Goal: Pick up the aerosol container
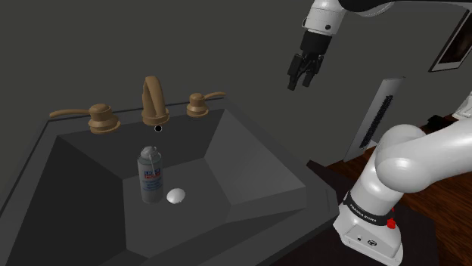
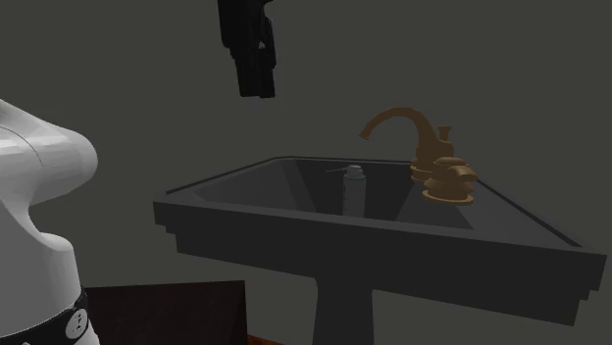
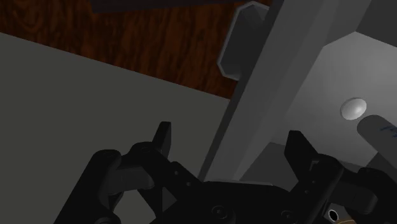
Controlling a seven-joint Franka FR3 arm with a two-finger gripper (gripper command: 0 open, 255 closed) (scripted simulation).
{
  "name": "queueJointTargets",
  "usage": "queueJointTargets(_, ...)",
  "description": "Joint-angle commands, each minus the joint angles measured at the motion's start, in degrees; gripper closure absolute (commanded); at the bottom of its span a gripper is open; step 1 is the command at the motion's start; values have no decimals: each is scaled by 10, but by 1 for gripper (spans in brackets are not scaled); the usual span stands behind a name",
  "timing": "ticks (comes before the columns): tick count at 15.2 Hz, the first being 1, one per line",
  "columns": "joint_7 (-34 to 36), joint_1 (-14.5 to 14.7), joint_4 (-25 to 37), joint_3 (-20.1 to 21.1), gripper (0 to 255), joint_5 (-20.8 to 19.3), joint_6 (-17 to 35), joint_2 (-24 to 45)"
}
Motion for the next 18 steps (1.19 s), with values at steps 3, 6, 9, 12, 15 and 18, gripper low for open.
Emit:
queueJointTargets(3, 29, 8, 1, 25, 0, 15, 14, 18)
queueJointTargets(6, 71, 19, 9, 61, 0, 35, 36, 52)
queueJointTargets(9, 114, 29, 23, 96, 0, 52, 58, 91)
queueJointTargets(12, 155, 37, 44, 130, 0, 64, 80, 136)
queueJointTargets(15, 198, 43, 72, 163, 0, 70, 99, 186)
queueJointTargets(18, 241, 47, 106, 195, 0, 69, 117, 240)
